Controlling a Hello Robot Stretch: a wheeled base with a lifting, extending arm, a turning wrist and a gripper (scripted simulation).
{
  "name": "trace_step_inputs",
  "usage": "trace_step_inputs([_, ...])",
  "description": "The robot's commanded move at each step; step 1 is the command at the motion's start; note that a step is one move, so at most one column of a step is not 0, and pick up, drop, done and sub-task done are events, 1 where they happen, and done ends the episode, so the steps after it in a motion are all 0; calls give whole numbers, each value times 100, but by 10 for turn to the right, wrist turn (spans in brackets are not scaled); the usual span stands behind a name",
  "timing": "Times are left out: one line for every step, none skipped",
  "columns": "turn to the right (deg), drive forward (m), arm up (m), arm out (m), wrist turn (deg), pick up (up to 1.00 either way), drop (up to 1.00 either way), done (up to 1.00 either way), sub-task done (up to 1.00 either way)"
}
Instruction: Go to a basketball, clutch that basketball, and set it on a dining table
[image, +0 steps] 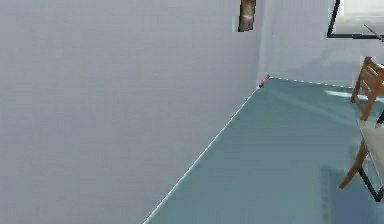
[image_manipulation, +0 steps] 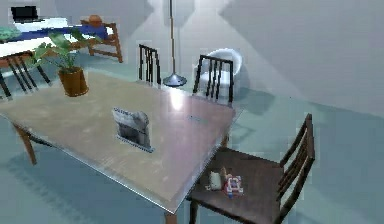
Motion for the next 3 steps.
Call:
trace_step_inputs([270,0,0,0,0,0,0,0,0])
trace_step_inputs([0,100,0,0,0,0,0,0,0])
trace_step_inputs([0,100,0,0,0,0,0,0,0])
